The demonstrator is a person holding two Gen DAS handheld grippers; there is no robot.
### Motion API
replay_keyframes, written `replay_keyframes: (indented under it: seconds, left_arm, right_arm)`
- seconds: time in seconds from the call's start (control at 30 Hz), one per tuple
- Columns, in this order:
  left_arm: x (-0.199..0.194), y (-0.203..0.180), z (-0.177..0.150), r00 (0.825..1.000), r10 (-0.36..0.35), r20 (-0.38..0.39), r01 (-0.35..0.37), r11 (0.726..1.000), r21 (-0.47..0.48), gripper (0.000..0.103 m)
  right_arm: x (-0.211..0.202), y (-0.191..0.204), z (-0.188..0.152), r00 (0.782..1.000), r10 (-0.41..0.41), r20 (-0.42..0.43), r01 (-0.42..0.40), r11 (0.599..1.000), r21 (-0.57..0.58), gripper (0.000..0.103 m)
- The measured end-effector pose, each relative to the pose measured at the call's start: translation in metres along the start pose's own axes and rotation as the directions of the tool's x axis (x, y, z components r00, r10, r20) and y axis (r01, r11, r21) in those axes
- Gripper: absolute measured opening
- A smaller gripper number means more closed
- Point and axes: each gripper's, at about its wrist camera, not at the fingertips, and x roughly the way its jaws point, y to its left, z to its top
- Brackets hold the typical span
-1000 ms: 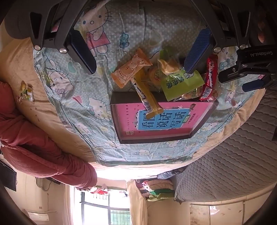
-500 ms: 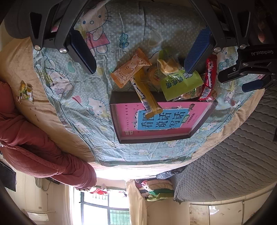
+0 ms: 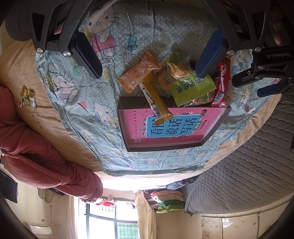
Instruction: Organize snacks
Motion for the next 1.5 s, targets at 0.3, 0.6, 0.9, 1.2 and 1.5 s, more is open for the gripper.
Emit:
replay_keyframes:
  seconds: [0.3, 0.6, 0.9, 1.2, 1.5]
  left_arm:
    - [0.000, 0.000, -0.001, 1.000, 0.000, -0.004, 0.000, 1.000, -0.002, 0.101]
    - [0.002, -0.001, -0.002, 1.000, -0.005, -0.006, 0.005, 1.000, -0.001, 0.100]
    - [0.004, 0.001, -0.003, 1.000, -0.014, -0.014, 0.014, 1.000, -0.009, 0.100]
    - [0.009, 0.008, -0.004, 0.999, -0.034, -0.037, 0.032, 0.999, -0.031, 0.100]
    - [0.033, 0.032, -0.007, 0.991, -0.065, -0.120, 0.050, 0.991, -0.126, 0.100]
  right_arm:
    - [0.000, -0.001, 0.000, 1.000, 0.000, 0.000, 0.000, 1.000, 0.001, 0.102]
    - [0.000, -0.002, 0.000, 1.000, -0.001, 0.001, 0.001, 1.000, 0.008, 0.102]
    - [0.000, -0.003, 0.000, 1.000, -0.003, -0.002, 0.003, 1.000, 0.016, 0.102]
    - [0.004, -0.009, 0.000, 1.000, 0.008, -0.016, -0.007, 0.999, 0.053, 0.102]
    - [0.018, -0.031, -0.002, 0.996, 0.061, -0.060, -0.049, 0.982, 0.182, 0.102]
